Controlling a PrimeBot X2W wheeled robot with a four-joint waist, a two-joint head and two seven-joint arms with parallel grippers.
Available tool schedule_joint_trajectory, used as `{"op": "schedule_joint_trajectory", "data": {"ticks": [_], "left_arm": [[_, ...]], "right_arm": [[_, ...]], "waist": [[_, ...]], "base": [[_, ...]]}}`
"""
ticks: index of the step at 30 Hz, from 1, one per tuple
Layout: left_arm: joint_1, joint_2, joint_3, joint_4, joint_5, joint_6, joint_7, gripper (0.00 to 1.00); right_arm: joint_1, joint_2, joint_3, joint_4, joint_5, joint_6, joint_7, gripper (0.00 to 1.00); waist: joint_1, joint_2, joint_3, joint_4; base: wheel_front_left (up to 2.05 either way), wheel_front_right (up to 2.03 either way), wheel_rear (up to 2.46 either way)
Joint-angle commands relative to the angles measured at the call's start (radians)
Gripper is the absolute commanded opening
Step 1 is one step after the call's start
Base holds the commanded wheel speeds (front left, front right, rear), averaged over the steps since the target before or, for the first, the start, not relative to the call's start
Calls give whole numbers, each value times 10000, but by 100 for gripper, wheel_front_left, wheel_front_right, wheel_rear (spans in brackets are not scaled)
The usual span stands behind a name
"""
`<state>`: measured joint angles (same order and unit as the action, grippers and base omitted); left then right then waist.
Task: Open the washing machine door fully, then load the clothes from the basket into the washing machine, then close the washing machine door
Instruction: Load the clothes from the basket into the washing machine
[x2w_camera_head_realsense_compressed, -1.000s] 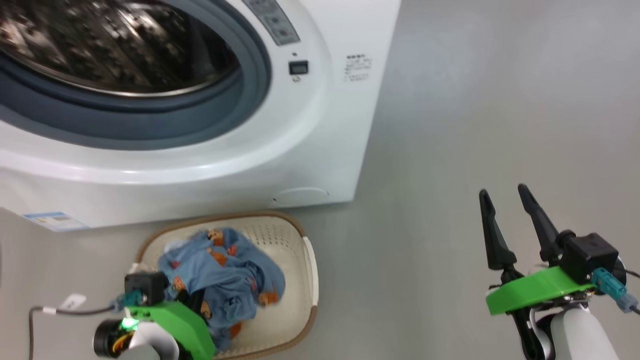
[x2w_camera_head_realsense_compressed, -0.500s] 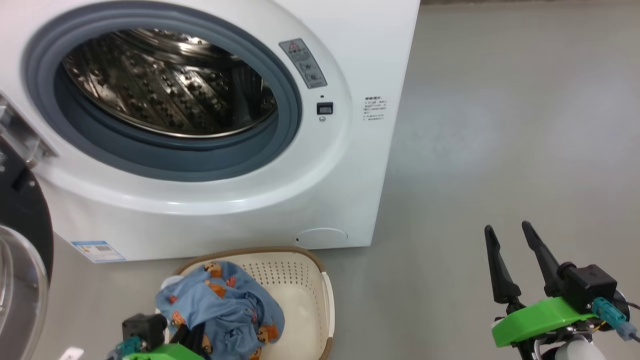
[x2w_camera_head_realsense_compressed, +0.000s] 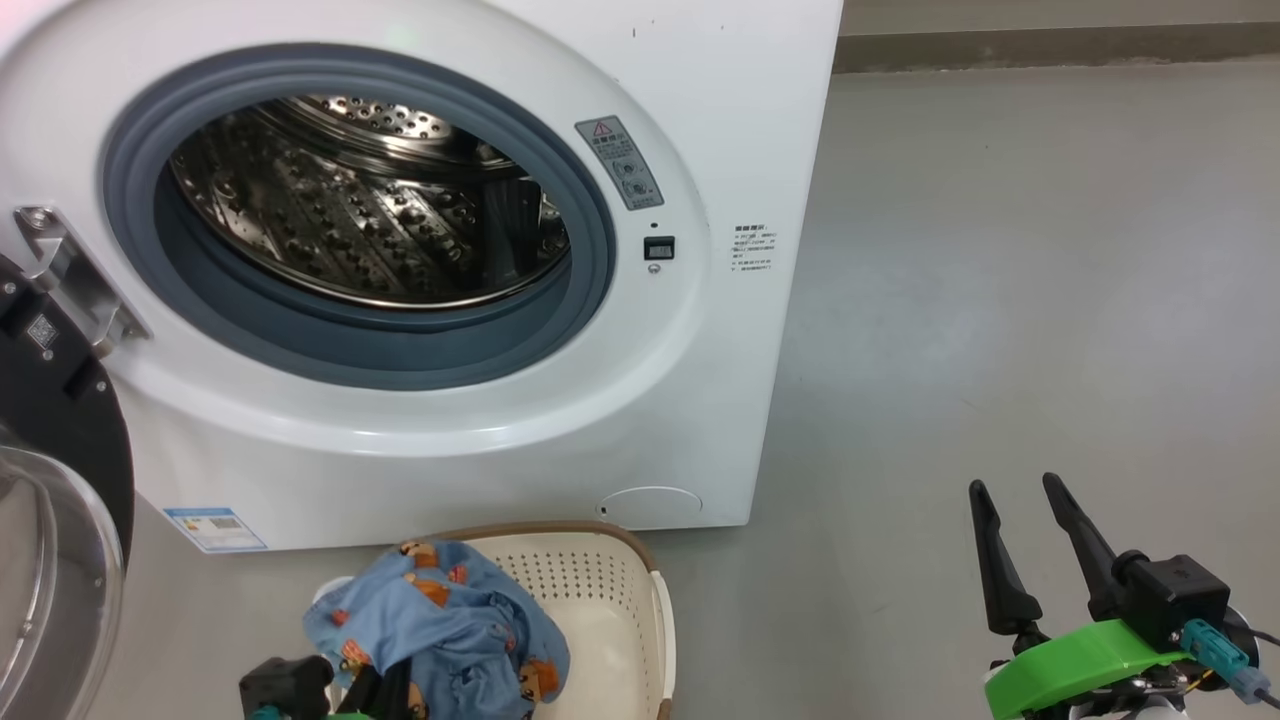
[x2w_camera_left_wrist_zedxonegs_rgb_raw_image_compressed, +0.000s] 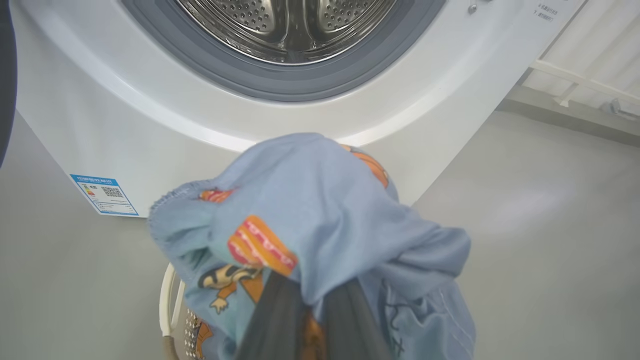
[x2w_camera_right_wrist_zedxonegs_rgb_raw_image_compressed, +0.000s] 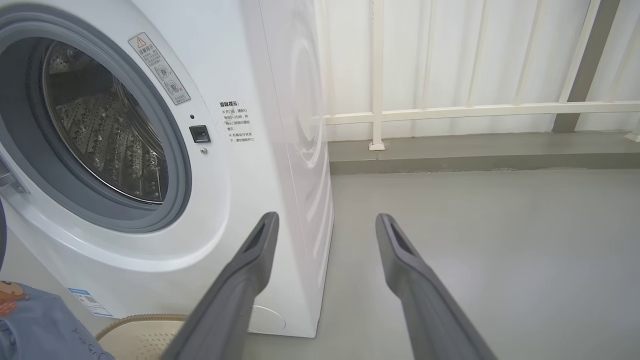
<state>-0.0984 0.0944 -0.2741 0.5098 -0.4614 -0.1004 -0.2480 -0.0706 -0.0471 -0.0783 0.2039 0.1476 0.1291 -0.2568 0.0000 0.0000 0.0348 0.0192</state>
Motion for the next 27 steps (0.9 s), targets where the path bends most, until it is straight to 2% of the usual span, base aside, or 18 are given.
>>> {"op": "schedule_joint_trajectory", "data": {"ticks": [1, 15, 21, 27], "left_arm": [[-116, 59, 467, -343, 121, -37, -137, 0], [-891, -320, 1801, -1667, 620, -241, -137, 0], [-1728, -364, 2403, -2125, 749, -286, -137, 0], [-2928, -257, 2624, -1920, 641, -298, -137, 0]], "right_arm": [[-48, -34, 259, -245, -1, 16, -49, 100], [-370, -32, 284, -397, -75, 16, -49, 100], [-601, -42, 224, -518, -142, 16, -44, 100], [-811, -105, 243, -616, -167, 16, -33, 100]], "waist": [[0, 0, 32, -4], [0, 0, 1041, -243], [0, 0, 1691, -453], [0, 0, 2295, -603]], "base": [[0, 0, 0], [0, 0, 0], [0, 0, 0], [0, 0, 0]]}}
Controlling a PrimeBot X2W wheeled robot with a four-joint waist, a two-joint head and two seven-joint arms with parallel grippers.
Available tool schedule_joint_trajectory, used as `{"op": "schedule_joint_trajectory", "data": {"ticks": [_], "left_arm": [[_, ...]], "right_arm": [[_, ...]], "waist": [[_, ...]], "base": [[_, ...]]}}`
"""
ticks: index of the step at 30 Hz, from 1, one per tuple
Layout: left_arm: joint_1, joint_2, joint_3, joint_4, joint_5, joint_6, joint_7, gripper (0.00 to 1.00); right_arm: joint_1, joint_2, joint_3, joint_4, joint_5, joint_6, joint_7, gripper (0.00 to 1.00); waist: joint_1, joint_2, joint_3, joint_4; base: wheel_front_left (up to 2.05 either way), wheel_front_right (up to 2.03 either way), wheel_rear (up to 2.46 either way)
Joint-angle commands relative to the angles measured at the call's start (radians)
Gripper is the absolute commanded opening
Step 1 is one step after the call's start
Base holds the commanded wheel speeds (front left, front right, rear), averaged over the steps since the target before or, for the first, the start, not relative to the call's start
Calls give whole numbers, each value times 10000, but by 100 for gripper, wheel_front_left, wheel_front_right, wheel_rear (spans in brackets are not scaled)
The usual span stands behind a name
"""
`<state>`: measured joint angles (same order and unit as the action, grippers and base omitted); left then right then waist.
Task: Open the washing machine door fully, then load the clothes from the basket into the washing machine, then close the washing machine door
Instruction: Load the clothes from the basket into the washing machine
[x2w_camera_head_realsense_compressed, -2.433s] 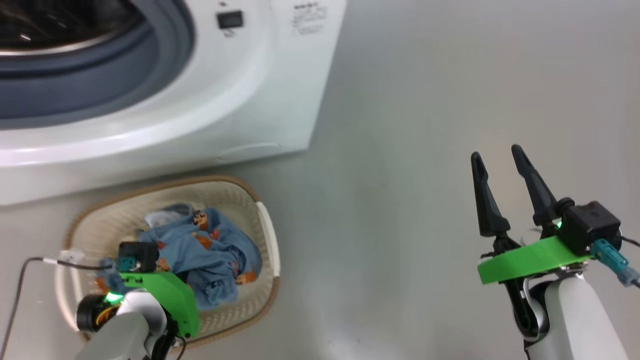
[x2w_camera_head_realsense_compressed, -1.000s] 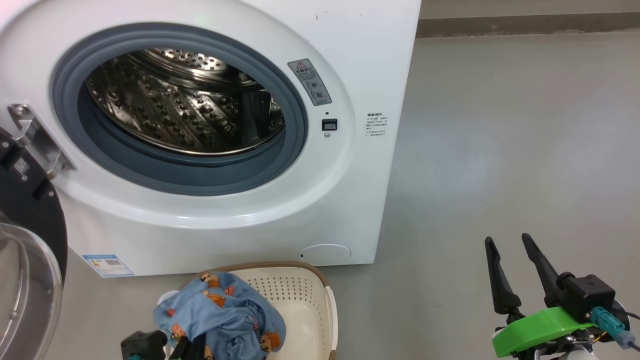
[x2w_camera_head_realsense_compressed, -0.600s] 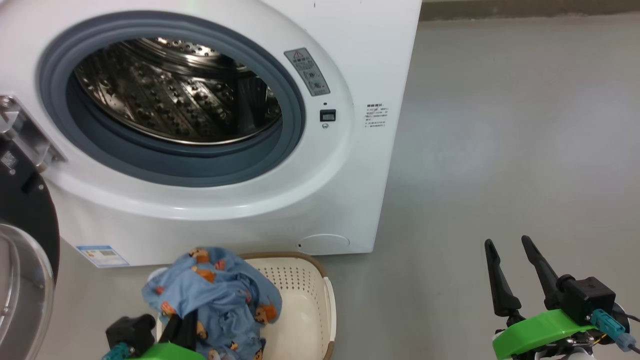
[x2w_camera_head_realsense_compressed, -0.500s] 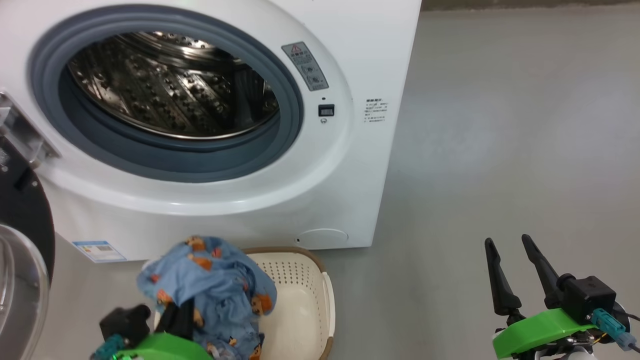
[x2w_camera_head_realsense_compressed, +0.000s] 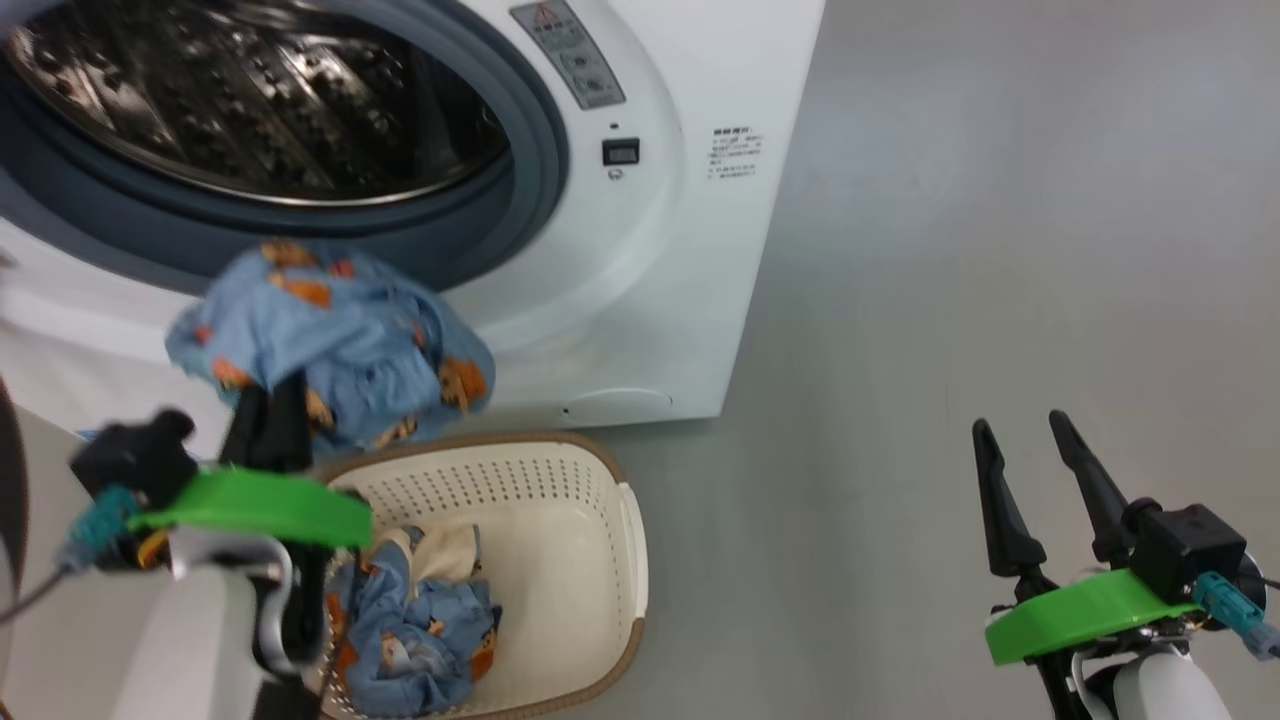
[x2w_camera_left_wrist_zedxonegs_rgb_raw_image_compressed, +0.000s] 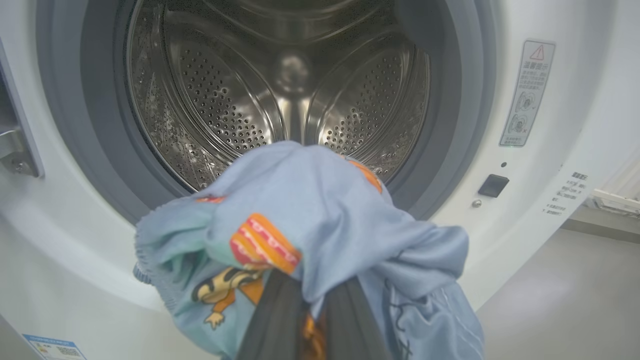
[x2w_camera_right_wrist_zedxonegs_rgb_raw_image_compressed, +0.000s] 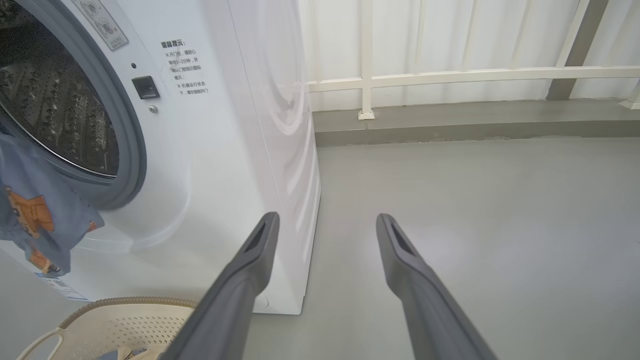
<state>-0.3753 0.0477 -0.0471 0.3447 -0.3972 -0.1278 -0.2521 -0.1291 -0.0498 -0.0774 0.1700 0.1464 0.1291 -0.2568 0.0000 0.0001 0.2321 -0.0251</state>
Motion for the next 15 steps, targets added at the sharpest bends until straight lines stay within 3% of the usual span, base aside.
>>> {"op": "schedule_joint_trajectory", "data": {"ticks": [1, 15], "left_arm": [[-424, 280, 363, -168, -56, -25, -97, 0], [-4249, 1594, 976, 1357, -910, -28, -97, 0]], "right_arm": [[-277, -88, 256, -296, -155, 16, -33, 100], [-949, -66, 428, -401, 5, 16, -43, 100]], "waist": [[0, -1, 442, -203], [0, -1, 2396, -1172]], "base": [[0, 0, 0], [0, 0, 0]]}}
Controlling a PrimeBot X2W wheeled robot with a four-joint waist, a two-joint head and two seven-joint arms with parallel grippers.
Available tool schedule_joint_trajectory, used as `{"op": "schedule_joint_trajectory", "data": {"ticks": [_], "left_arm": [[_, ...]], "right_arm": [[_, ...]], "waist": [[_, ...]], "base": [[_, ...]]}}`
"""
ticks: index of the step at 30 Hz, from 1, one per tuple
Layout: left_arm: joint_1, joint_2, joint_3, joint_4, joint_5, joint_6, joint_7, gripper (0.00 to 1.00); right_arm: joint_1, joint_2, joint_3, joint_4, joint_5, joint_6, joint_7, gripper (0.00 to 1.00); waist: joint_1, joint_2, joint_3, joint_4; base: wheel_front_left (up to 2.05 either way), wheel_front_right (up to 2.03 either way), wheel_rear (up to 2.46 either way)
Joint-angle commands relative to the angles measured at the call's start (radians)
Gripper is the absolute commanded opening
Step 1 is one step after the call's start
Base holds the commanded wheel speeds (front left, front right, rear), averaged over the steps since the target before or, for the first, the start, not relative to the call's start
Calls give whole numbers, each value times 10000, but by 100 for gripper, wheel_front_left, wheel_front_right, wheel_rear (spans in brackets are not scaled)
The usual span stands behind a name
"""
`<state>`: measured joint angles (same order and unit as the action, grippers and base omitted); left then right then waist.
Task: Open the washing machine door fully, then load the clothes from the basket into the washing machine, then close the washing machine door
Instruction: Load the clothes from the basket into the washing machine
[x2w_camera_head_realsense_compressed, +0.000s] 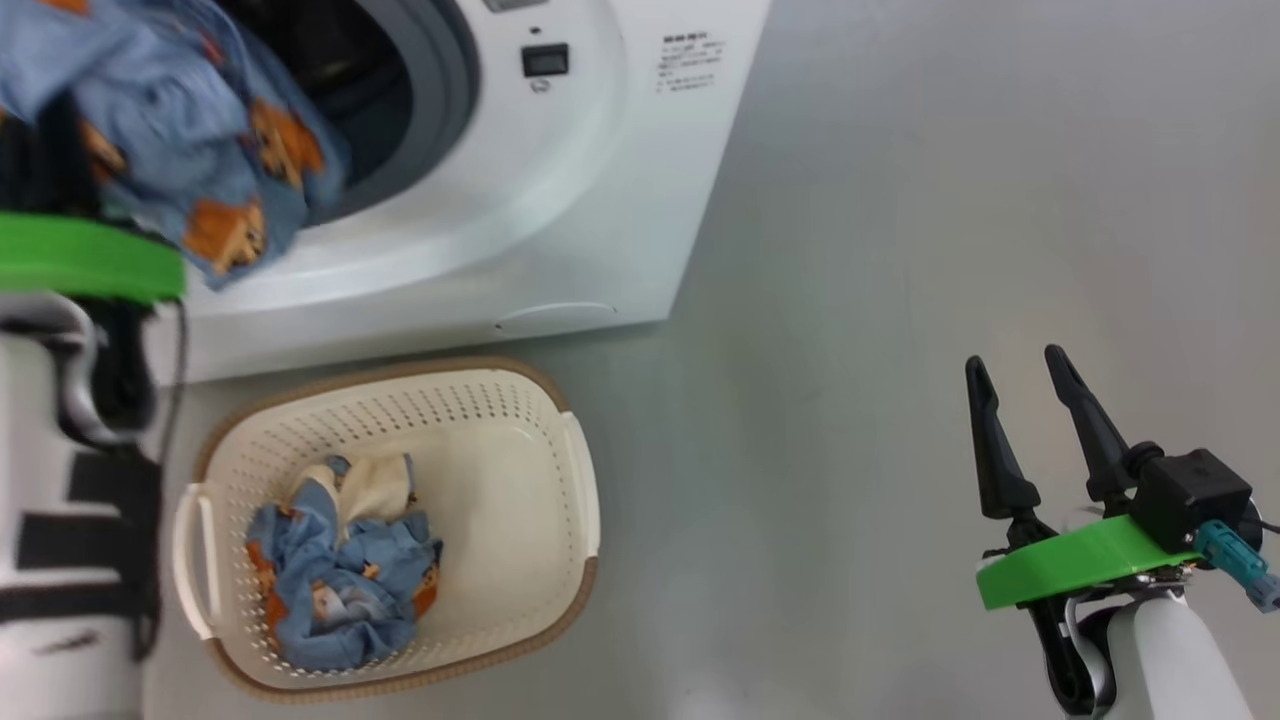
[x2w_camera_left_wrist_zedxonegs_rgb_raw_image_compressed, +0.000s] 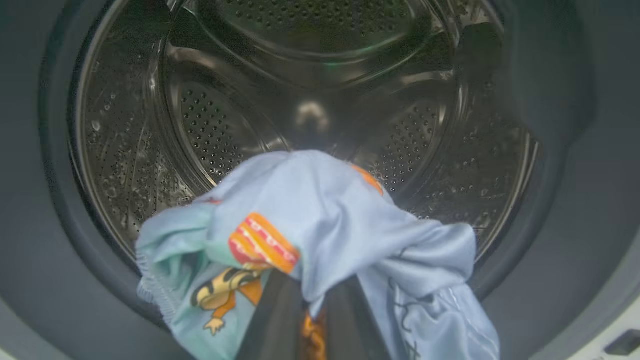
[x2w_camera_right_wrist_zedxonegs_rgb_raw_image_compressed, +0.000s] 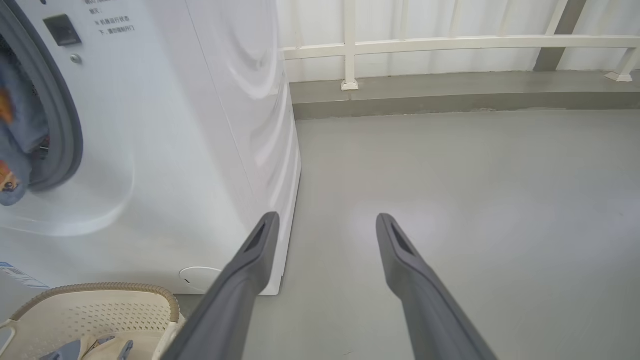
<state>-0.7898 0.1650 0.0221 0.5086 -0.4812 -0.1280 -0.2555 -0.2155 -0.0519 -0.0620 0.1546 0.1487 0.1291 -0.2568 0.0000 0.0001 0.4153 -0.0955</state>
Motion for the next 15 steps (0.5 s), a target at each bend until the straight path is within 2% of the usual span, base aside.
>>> {"op": "schedule_joint_trajectory", "data": {"ticks": [1, 5, 15], "left_arm": [[-370, 547, 320, -113, -83, -26, -63, 0], [-1719, 1174, 333, 754, 63, -26, -63, 0], [-4384, 2298, -244, 2373, 512, -26, -63, 0]], "right_arm": [[-132, -40, 289, -254, 6, 16, -44, 100], [-374, -14, 324, -368, 150, 16, -47, 100], [-919, 12, 610, -589, 613, 16, -48, 100]], "waist": [[0, -1, 713, -556], [0, -1, 1505, -960], [0, -1, 2994, -1716]], "base": [[0, 0, 0], [0, 0, 0], [0, 0, 0]]}}
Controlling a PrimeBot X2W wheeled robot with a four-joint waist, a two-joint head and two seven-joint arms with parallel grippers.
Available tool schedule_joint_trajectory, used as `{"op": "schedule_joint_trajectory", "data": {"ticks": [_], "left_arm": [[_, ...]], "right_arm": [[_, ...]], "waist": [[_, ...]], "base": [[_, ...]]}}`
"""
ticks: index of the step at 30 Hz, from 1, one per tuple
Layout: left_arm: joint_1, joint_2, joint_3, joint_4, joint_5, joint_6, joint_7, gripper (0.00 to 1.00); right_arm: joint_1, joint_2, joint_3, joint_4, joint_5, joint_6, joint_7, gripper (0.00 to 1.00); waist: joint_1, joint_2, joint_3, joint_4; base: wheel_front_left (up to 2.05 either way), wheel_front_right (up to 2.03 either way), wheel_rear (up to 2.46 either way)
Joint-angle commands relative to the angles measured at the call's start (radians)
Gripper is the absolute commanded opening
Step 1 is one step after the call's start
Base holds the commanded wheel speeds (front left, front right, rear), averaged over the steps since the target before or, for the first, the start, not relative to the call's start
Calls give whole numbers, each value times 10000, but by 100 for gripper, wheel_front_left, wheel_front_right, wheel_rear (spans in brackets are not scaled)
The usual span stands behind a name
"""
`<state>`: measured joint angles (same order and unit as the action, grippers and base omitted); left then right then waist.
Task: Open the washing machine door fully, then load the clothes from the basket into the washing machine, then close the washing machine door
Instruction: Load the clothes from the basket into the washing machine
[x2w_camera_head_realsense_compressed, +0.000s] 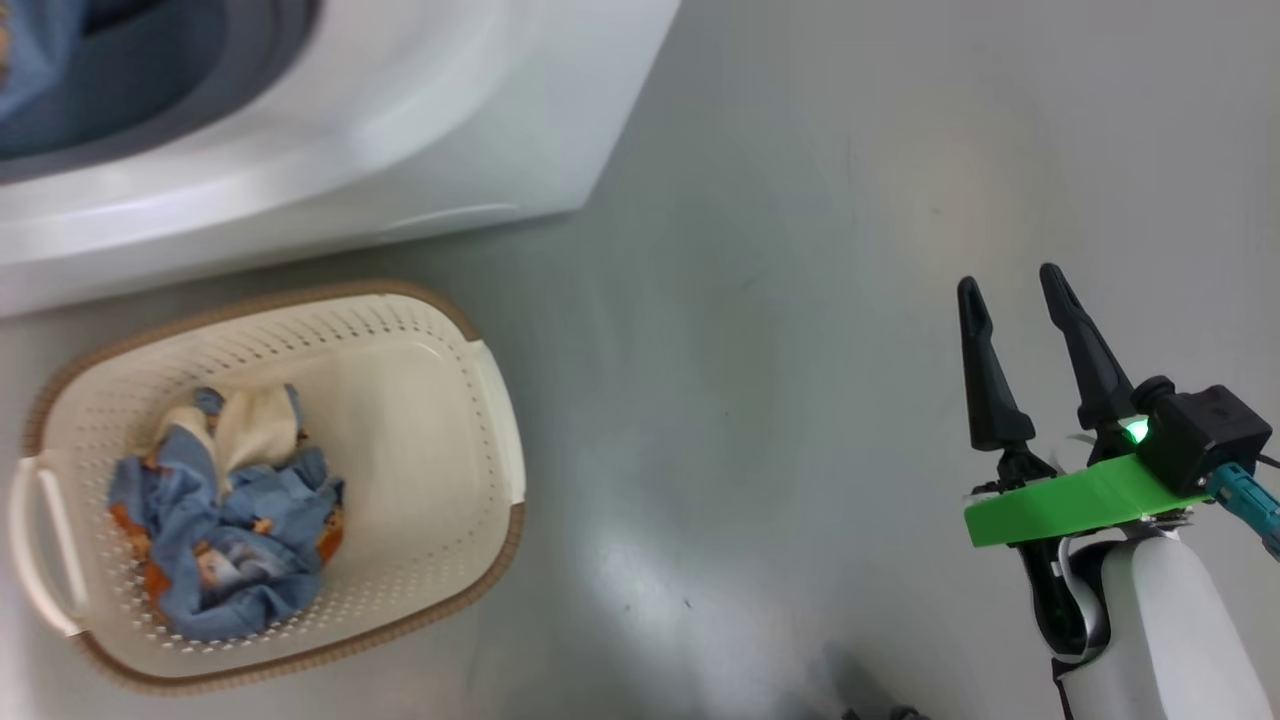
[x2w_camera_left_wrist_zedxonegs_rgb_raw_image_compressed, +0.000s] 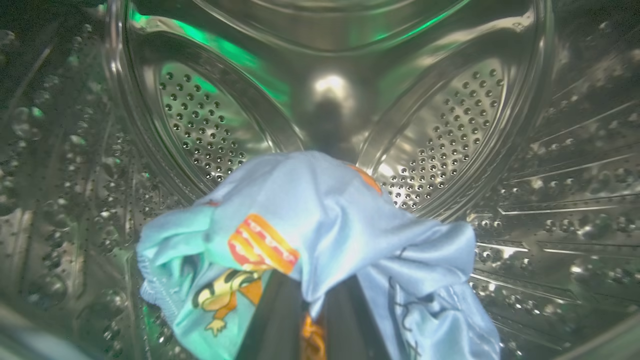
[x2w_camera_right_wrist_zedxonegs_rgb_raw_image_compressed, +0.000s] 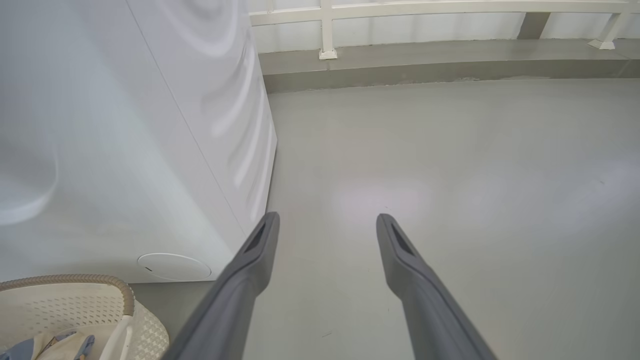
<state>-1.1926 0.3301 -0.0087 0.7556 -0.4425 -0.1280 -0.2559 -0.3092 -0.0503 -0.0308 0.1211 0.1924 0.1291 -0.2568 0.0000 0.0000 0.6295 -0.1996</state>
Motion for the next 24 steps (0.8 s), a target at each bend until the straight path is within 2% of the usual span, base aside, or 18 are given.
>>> {"op": "schedule_joint_trajectory", "data": {"ticks": [1, 10, 14, 19, 24], "left_arm": [[-620, 778, -32, 45, 185, -26, -58, 0], [-2509, 1695, -708, 1254, 609, -26, 174, 0], [-2938, 1703, -809, 1701, 618, -11, 306, 0], [-3471, 1845, -911, 2353, 785, 252, 241, 0], [-3681, 1809, -969, 2767, 794, 246, 100, 0]], "right_arm": [[-35, -2, 340, -255, 267, 16, -48, 100], [-453, 0, 910, -44, 1011, 16, -48, 100], [-529, 0, 1053, 27, 1162, 16, -49, 100], [-628, 0, 1186, 77, 1256, 16, -49, 100], [-626, 0, 1104, 98, 1166, 16, -49, 100]], "waist": [[0, 0, 969, -756], [0, 0, 1644, -1431], [0, 0, 1738, -1509], [0, 0, 1770, -1630], [0, 0, 1684, -1560]], "base": [[0, 0, 0], [0, 0, 0], [0, 0, 0], [0, 0, 0], [0, 0, 0]]}}
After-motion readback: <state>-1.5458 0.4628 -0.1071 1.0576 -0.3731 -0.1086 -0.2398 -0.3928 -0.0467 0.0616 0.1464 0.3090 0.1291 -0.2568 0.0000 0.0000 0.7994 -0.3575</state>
